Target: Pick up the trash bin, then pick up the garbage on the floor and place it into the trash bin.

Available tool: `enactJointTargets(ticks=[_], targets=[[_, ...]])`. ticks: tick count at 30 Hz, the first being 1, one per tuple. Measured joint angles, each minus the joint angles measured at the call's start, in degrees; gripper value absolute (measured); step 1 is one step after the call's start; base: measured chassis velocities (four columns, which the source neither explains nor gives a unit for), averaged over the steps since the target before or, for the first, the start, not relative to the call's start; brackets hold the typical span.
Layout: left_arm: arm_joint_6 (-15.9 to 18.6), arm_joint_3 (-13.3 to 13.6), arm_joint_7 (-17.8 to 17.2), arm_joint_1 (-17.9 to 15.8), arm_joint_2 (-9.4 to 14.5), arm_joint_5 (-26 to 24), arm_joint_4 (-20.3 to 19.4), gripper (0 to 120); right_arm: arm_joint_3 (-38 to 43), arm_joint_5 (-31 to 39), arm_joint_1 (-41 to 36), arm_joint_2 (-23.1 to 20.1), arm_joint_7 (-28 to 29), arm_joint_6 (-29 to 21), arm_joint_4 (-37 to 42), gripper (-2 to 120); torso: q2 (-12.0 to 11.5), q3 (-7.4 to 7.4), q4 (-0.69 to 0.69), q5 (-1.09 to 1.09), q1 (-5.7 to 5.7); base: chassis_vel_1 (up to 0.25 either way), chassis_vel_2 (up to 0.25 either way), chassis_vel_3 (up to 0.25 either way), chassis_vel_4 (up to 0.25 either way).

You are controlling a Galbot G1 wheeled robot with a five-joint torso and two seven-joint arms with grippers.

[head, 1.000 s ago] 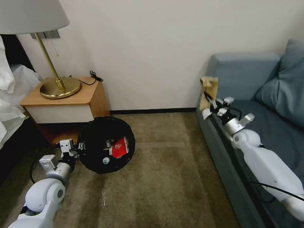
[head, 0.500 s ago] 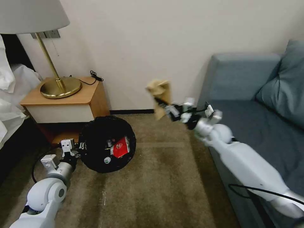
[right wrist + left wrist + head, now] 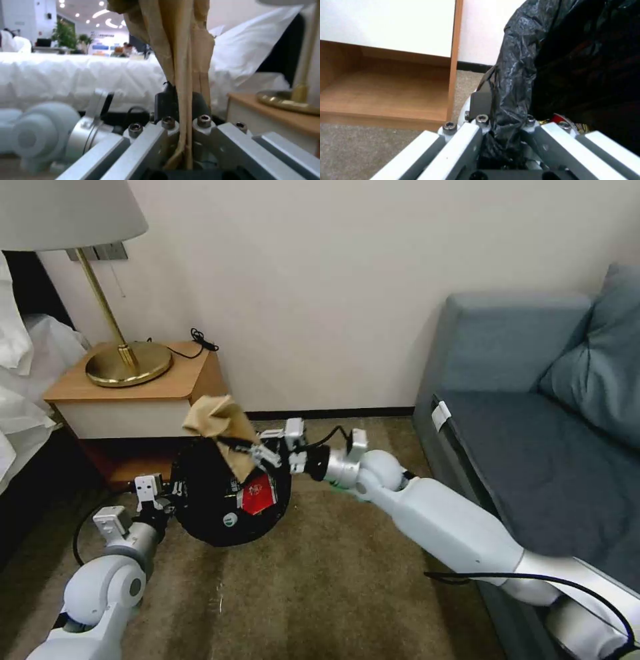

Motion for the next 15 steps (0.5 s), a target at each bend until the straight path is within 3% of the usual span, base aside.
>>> enactJointTargets(ticks=[15], targets=[[0.28,-0.43,-0.15,2.13,-0.75,0.08,-2.62,1,-4.51,-3.57,0.84,2.58,-0.35,1.53,-5.87,0,0.00,0.00,0.00,0.00,0.00,0.000,0.000,0.000,0.000]])
